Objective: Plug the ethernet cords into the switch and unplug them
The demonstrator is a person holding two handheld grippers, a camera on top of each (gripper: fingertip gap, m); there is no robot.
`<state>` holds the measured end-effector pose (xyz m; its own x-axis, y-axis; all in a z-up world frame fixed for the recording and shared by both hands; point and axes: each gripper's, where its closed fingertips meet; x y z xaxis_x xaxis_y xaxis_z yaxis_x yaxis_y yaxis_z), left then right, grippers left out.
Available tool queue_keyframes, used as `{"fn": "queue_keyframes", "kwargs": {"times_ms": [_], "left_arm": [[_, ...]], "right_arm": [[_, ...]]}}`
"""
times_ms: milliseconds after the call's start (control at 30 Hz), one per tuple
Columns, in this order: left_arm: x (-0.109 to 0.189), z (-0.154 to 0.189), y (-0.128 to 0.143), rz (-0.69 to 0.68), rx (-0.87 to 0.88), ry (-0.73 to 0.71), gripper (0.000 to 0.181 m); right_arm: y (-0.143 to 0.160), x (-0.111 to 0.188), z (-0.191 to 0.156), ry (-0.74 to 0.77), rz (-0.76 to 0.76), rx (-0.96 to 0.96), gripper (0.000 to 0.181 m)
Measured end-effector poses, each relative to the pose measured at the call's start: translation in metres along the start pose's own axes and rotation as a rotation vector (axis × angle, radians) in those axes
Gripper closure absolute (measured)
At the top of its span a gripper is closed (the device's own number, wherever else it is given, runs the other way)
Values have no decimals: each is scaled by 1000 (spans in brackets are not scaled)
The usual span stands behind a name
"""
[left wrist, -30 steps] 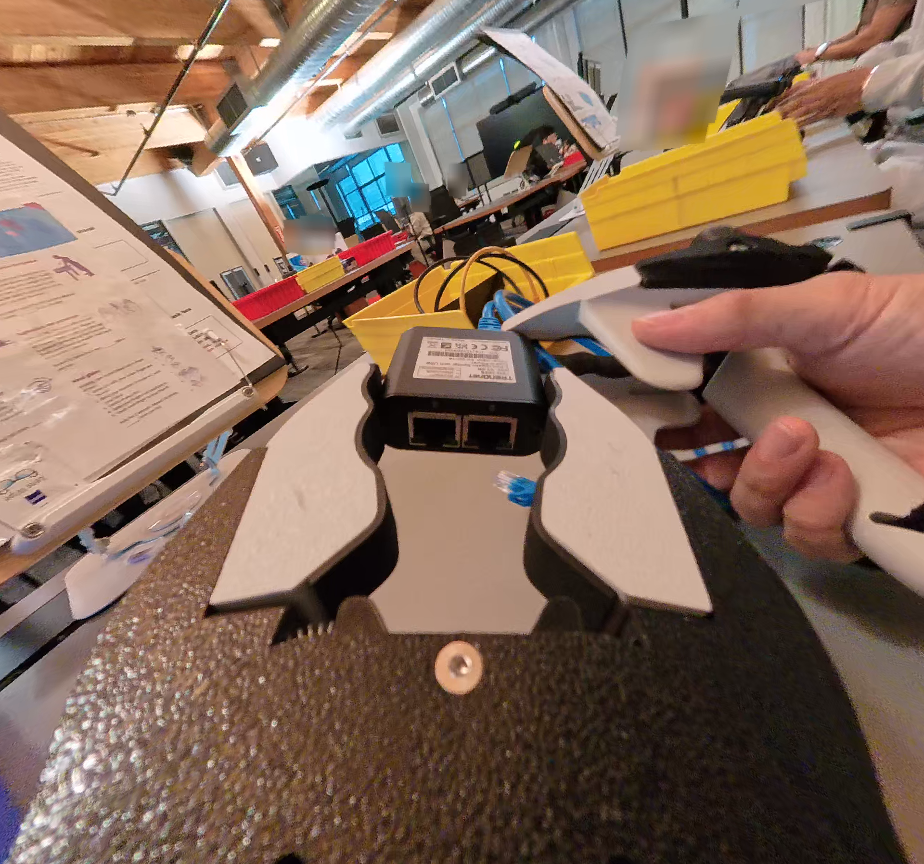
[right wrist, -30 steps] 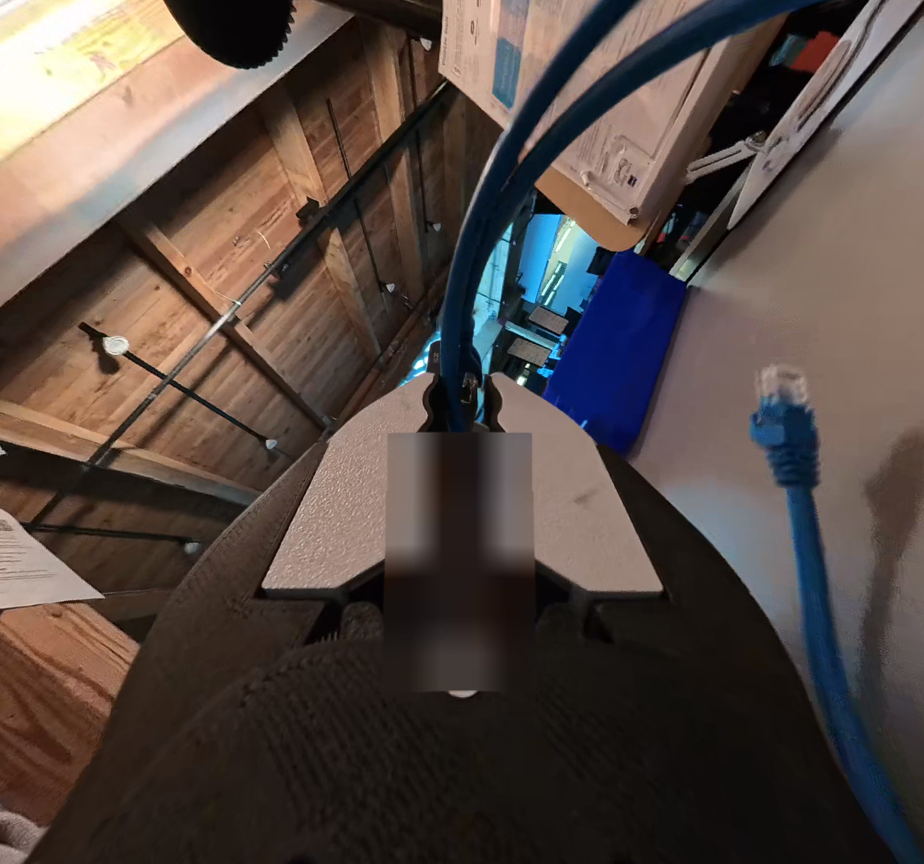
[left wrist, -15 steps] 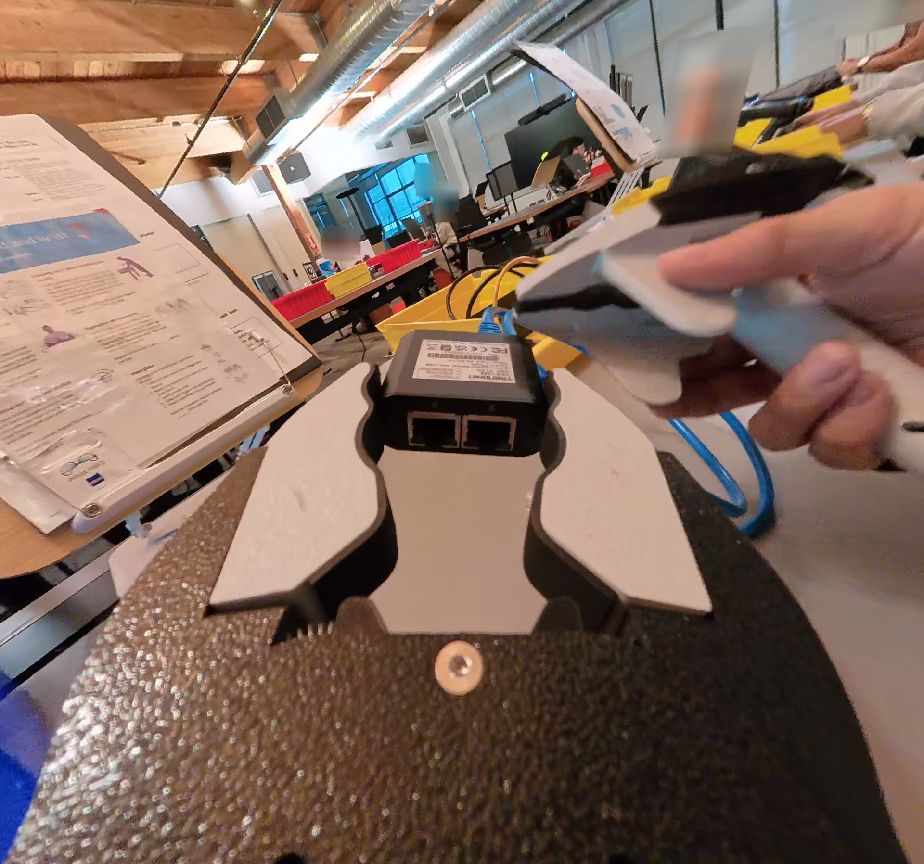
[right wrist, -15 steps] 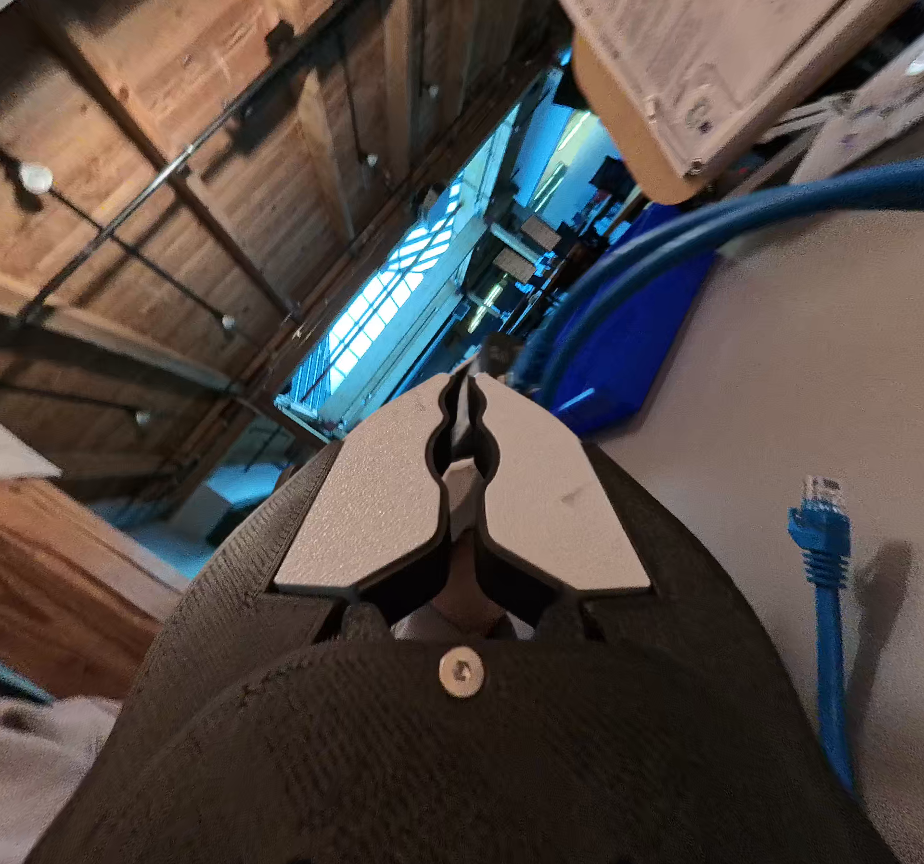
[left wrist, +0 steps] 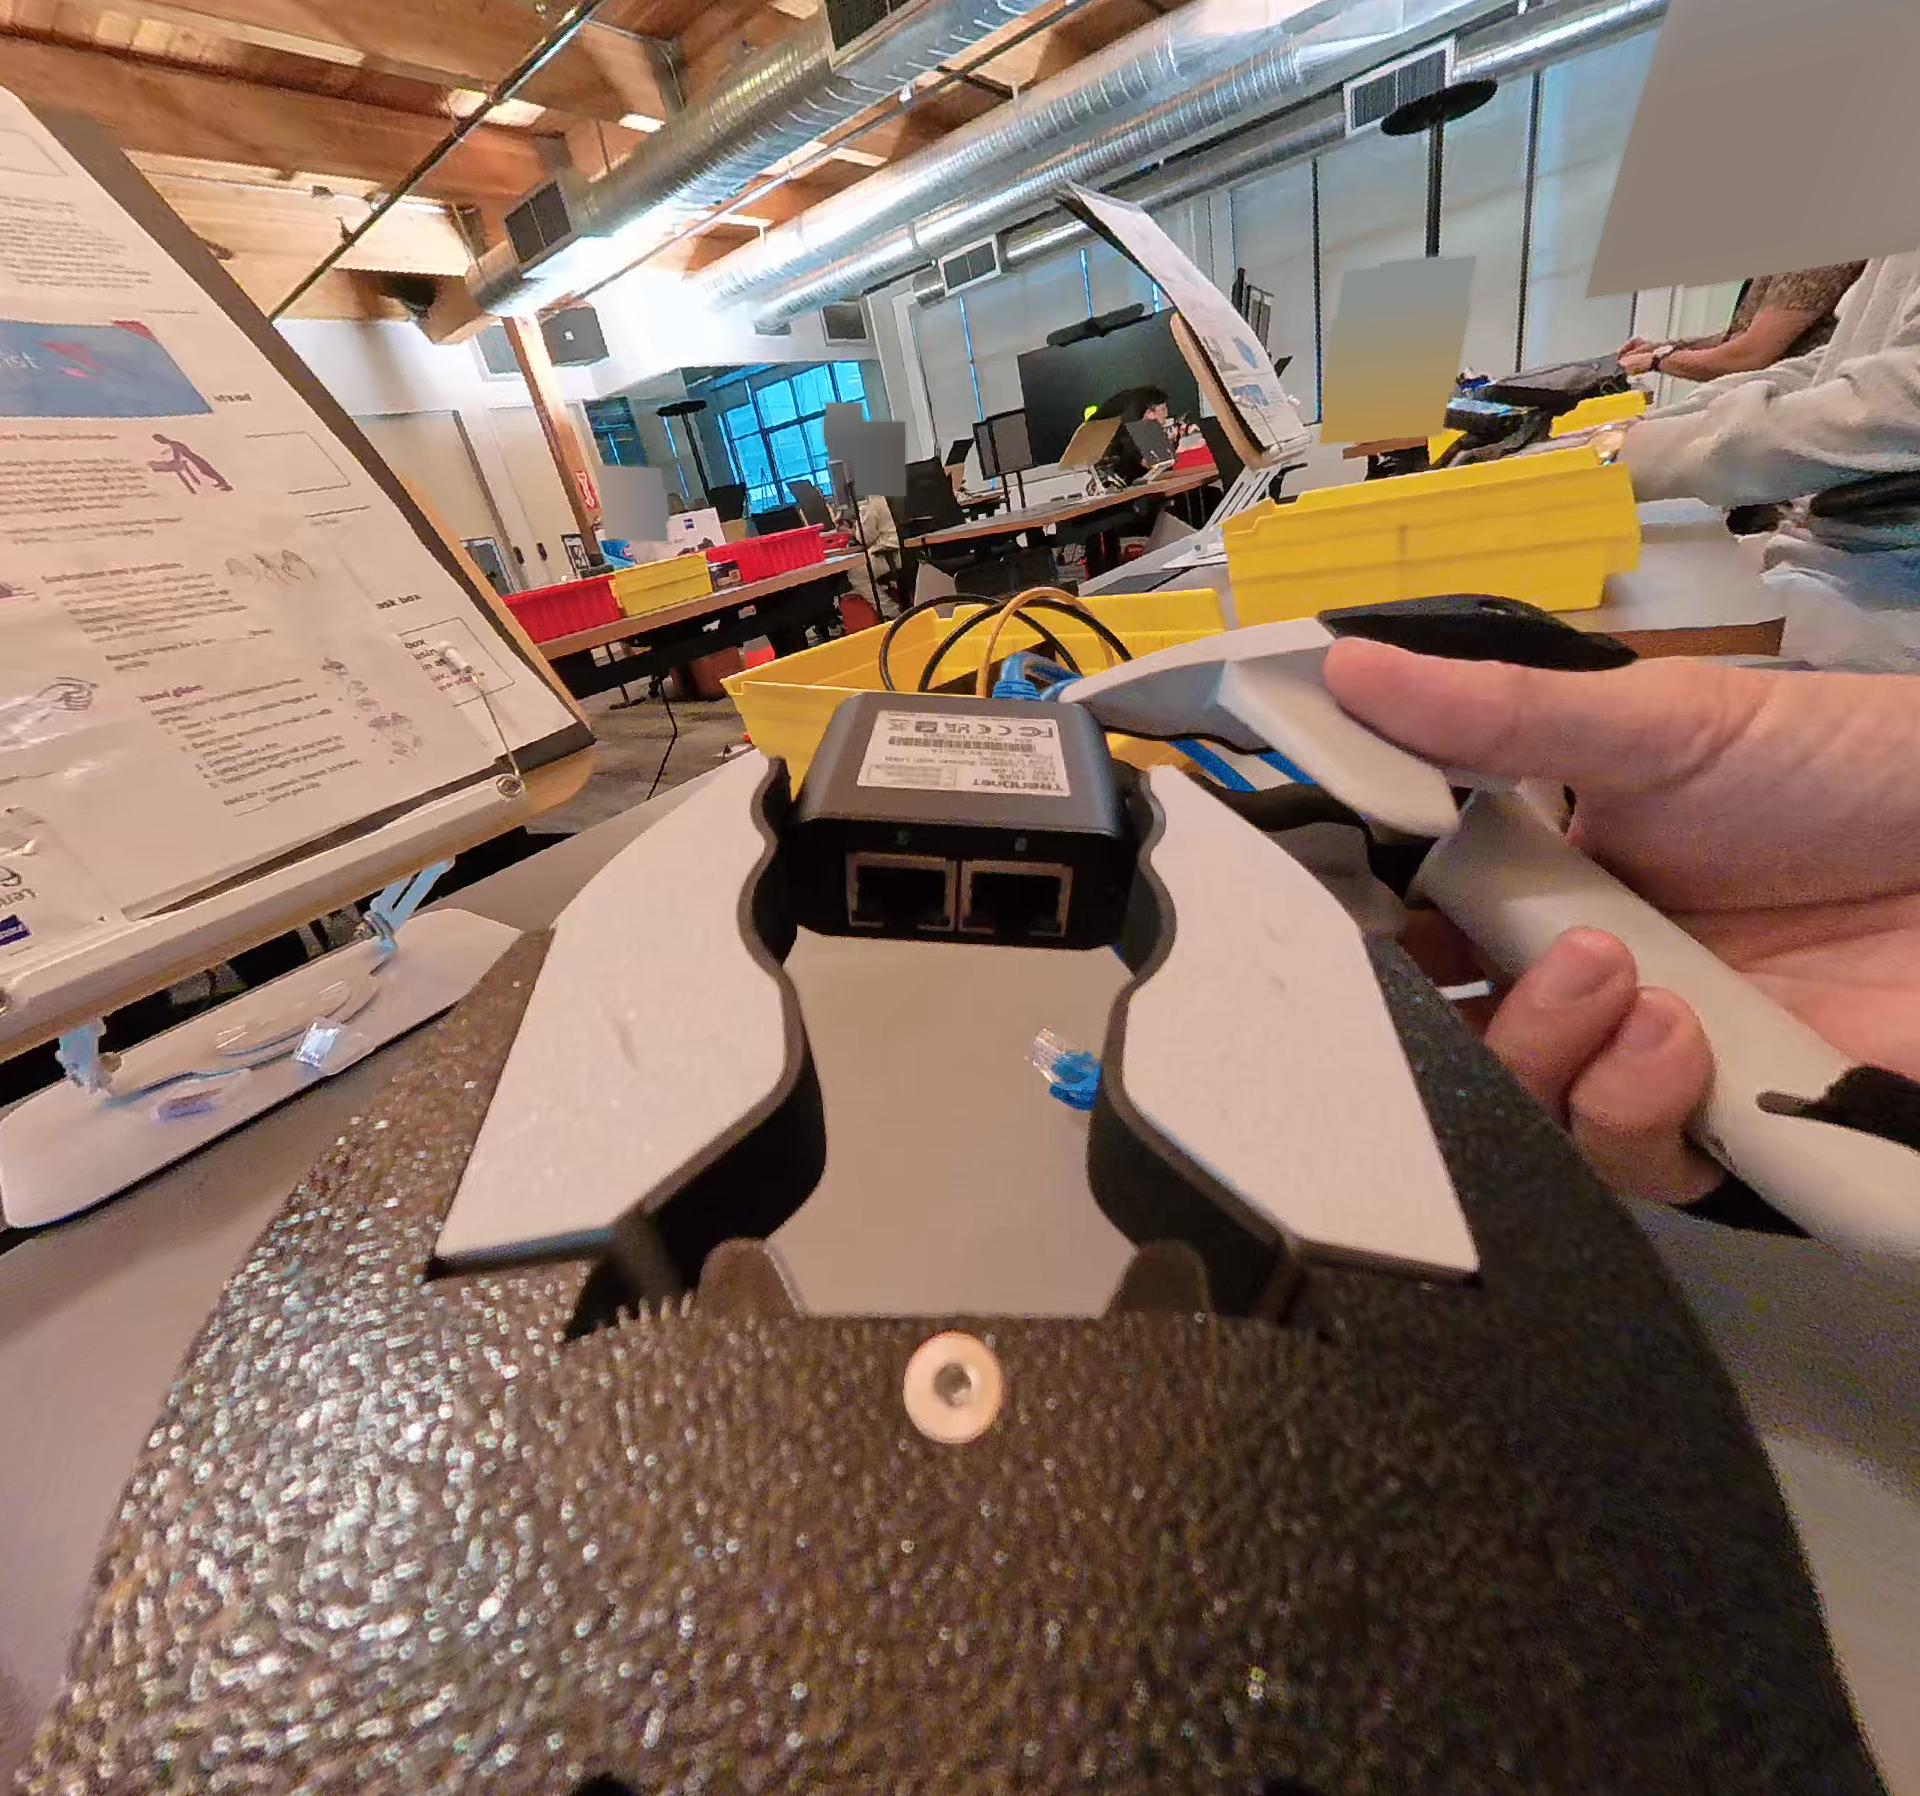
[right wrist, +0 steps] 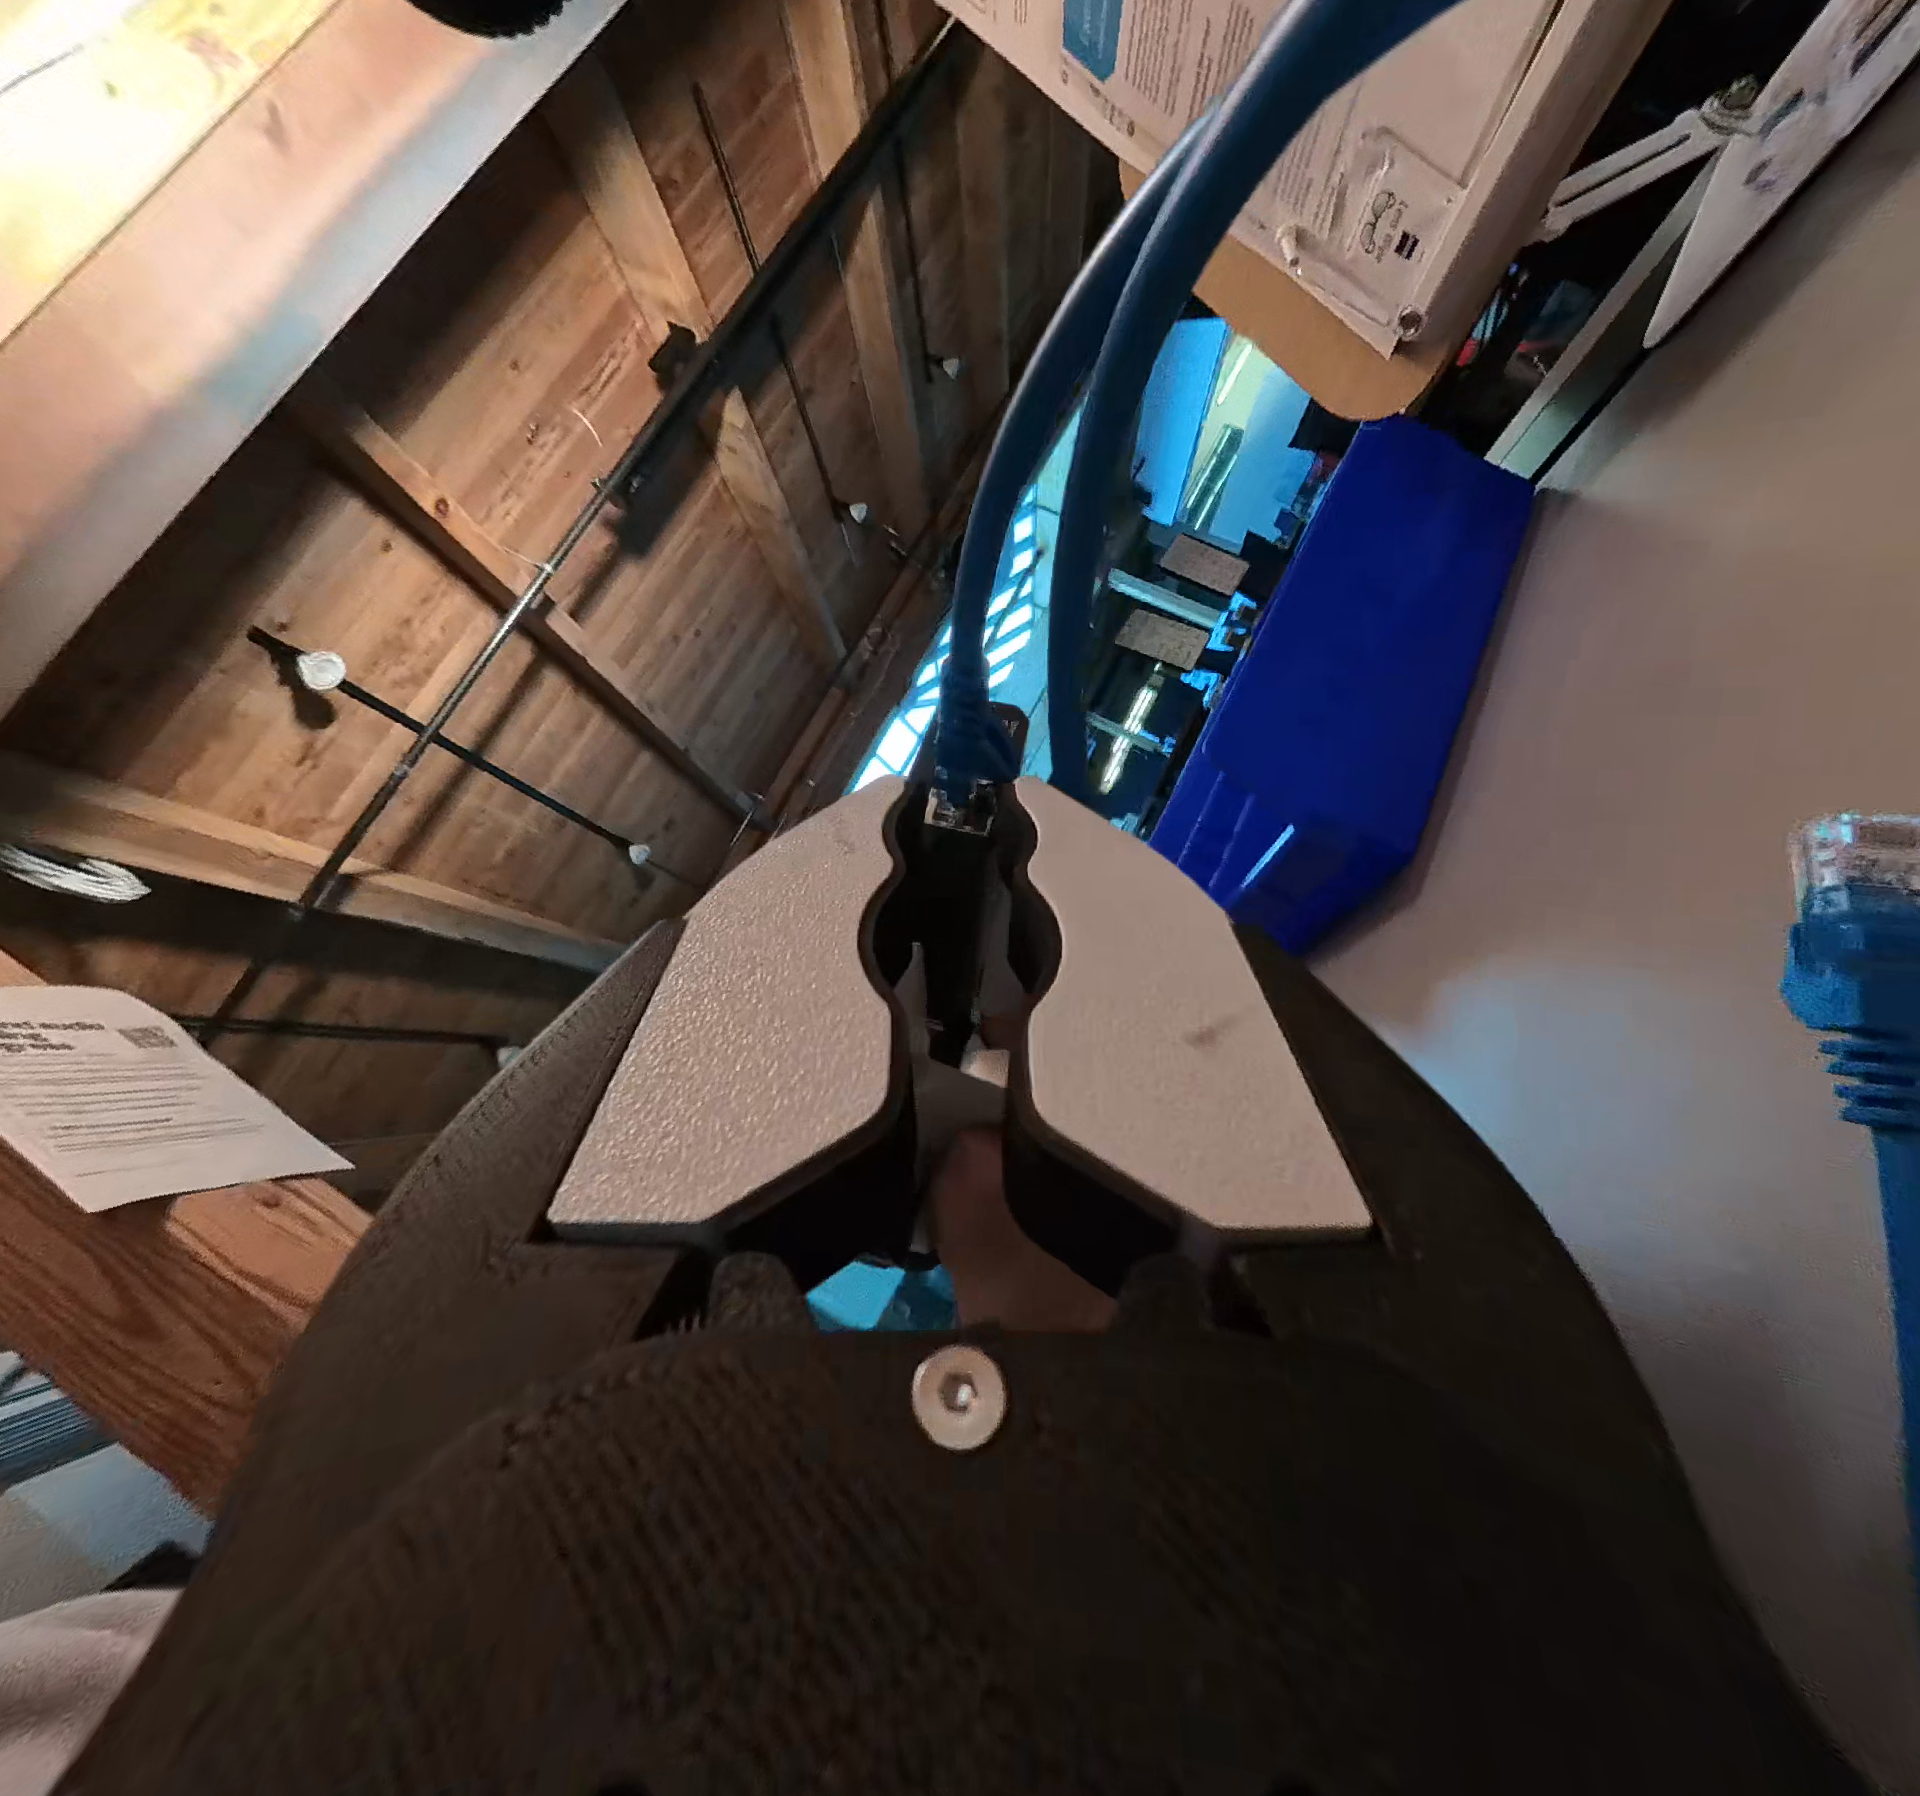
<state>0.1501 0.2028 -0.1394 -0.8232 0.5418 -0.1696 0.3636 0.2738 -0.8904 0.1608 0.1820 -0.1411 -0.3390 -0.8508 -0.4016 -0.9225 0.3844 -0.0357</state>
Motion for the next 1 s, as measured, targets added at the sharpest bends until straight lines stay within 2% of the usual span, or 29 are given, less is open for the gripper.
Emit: {"fn": "queue_keyframes", "kwargs": {"times_ms": [167,300,400,433,467,500,767,1000], "left_arm": [[-2,1,1,-26,-7,-3,120],[-2,-1,3,-40,2,-18,120],[-4,4,0,-32,4,13,120],[-5,6,1,-36,4,19,120],[-5,7,3,-46,-6,16,120],[-6,7,4,-55,-21,13,120],[-8,13,8,-105,-144,9,120],[-4,11,6,-98,-184,12,120]], "right_arm": [[-3,2,0,9,40,7,163],[-7,5,9,65,58,-6,140],[-6,3,10,68,43,1,138],[-5,3,8,51,41,7,143],[-3,2,5,28,25,20,157],[-4,2,5,33,30,20,160],[-9,7,13,26,115,-51,168],[-5,4,10,16,179,44,168]]}}
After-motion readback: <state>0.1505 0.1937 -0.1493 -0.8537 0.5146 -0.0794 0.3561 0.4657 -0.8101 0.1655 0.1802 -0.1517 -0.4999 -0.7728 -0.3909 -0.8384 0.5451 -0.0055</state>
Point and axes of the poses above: each gripper's, where its closed fingertips meet, x back along the fingers, y out of its underside, z = x × y across the jaws, and after that the axes turned 14 degrees about -x, right-handed
